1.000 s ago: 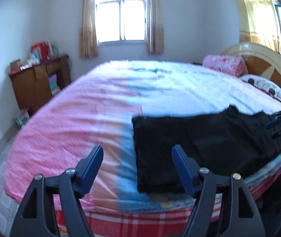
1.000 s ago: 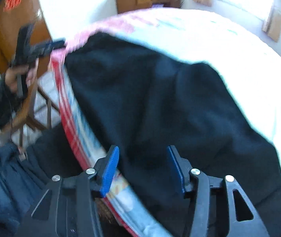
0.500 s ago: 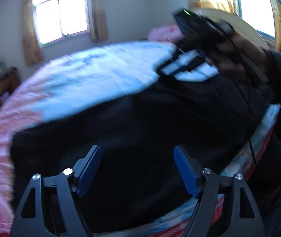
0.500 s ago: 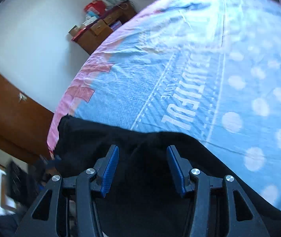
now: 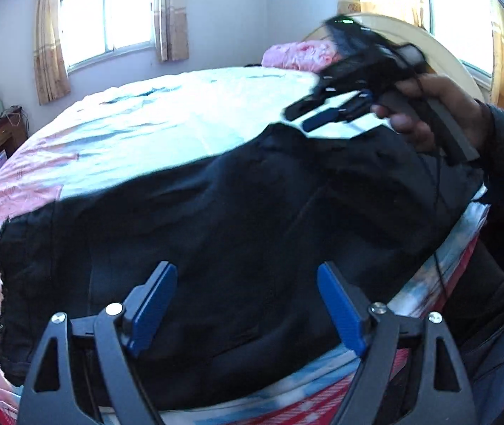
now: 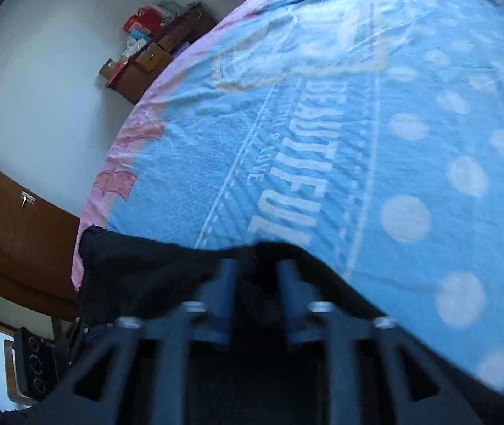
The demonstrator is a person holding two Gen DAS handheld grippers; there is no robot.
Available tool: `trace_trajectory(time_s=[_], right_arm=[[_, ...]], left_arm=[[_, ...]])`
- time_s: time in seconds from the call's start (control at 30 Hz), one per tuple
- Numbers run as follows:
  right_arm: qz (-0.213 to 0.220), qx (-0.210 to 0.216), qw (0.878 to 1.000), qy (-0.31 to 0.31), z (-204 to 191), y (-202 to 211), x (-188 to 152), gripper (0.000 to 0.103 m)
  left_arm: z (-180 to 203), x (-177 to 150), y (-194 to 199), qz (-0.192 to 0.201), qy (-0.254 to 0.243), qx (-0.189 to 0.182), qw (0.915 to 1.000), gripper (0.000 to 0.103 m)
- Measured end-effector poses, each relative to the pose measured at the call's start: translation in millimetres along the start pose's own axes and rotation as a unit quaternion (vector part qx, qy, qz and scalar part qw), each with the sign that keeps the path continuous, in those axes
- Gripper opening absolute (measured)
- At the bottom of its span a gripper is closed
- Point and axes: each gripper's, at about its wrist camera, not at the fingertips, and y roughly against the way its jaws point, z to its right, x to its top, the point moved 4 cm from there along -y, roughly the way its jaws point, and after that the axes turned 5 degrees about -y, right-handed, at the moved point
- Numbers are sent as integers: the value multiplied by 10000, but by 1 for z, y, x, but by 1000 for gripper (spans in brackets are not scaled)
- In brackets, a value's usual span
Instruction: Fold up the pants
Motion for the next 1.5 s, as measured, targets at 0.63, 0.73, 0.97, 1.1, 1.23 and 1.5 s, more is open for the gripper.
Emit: trace_trajectory(time_s=[0.63,0.73,0.97,1.1,1.23,1.5], right_arm=[[2434,-1875,9108,-2758,224,337,-203,50],[2776,-1886,8875,-3157,248,362,-225,50],[3137,-1825,8586,-3620,286,388,-246,50],[3327,-1677,8514,-3692,300,395,-248,50],[3499,-1601,8470,-3667,304,393,-243,50],[3654,-1744,8422,-3560,314,392,-242,15]], left_arm=[[183,113,-60,311,-1471,-1659,9746,88],[216,124,-70,225,-1566,-1960,9677,82],[287,125,-100,-73,-1984,-2323,9522,68],[306,113,-118,-333,-2234,-2189,9492,59],[309,110,-120,-307,-2233,-2114,9510,59],[300,110,-118,-342,-2217,-2072,9522,13]])
